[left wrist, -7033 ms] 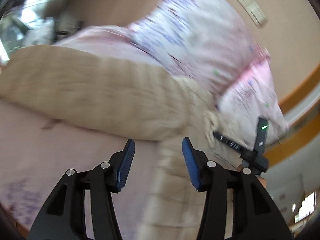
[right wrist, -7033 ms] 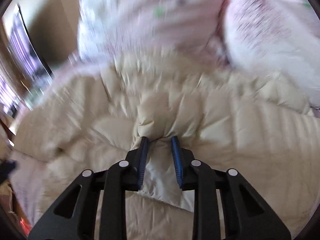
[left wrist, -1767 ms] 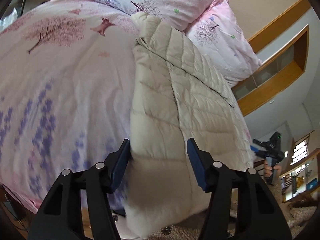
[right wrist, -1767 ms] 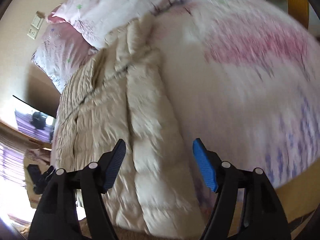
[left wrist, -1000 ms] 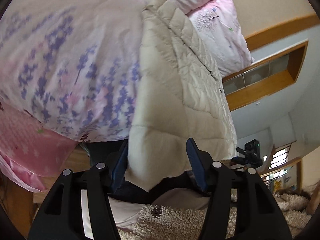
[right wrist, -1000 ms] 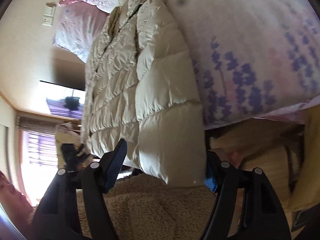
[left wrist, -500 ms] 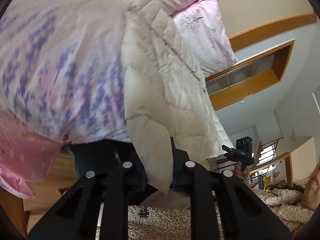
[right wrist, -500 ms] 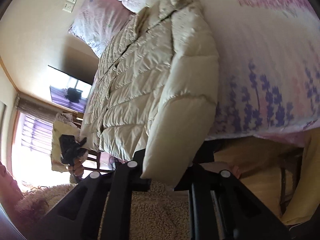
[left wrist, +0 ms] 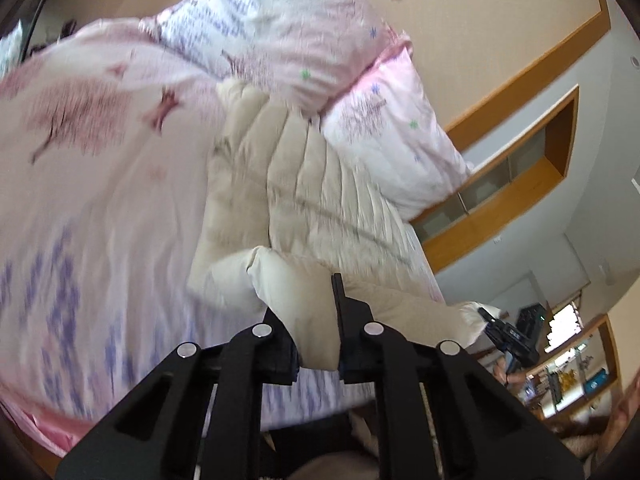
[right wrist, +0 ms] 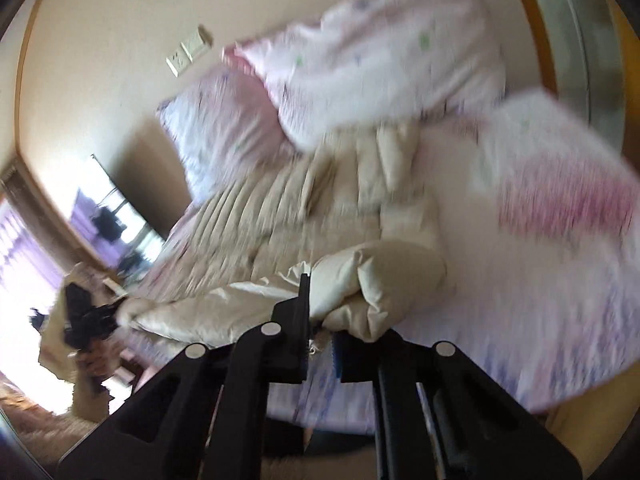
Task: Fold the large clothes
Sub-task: 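Grasp the hem with both grippers and fold it toward the collar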
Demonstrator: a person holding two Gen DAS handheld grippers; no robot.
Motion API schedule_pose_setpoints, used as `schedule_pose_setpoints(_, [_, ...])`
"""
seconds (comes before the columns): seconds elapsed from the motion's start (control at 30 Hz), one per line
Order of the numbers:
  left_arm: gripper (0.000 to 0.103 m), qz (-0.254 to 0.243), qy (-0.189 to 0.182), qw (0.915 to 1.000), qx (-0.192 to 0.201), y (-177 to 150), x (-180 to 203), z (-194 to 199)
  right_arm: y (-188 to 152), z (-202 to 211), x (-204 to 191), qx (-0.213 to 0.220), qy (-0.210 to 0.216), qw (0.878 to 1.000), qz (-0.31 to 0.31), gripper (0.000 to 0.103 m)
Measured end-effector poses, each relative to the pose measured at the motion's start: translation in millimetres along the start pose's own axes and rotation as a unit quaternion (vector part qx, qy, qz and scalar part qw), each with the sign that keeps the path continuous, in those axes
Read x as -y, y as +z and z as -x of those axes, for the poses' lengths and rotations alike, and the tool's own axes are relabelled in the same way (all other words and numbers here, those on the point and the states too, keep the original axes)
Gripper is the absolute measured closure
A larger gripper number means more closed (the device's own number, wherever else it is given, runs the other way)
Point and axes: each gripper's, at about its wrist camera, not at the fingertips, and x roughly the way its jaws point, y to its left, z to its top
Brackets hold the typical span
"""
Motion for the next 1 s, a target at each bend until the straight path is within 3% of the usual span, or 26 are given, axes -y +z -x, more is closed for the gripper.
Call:
schedule_pose_setpoints(0.23, [0.092, -0.032, 0.046, 0.9979, 0.032, 58.8, 17.4, -22.8, 34.8, -33.0, -25.3, 0.082, -0.071, 0.993, 0.055, 0.095])
schedule_pose_setpoints(0.4, [0.093, -0.041, 0.056, 0.9958, 0.060, 104.3, 28.5, -34.6, 75.2, -52.0, -49.6, 0.141, -0.112, 0.979, 0.096, 0.095])
schedule_pose_setpoints(0.57, [0.093, -0.055, 0.069, 0.9929, 0.080, 152.6, 37.9, -53.7, 119.2, -83.4, -70.0, 0.172, -0.162, 0.964, 0.122, 0.095])
schedule_pose_setpoints(0.77, [0.093, -0.050, 0.085, 0.9915, 0.085, 201.3, 25.3, -97.3, 147.4, -143.7, -69.2, 0.169, -0.213, 0.954, 0.128, 0.095])
schedule_pose_setpoints(1.0, [0.093, 0.015, 0.089, 0.9940, 0.061, 223.4, -20.1, -152.9, 170.0, -229.6, -36.7, 0.095, -0.226, 0.965, 0.090, 0.095])
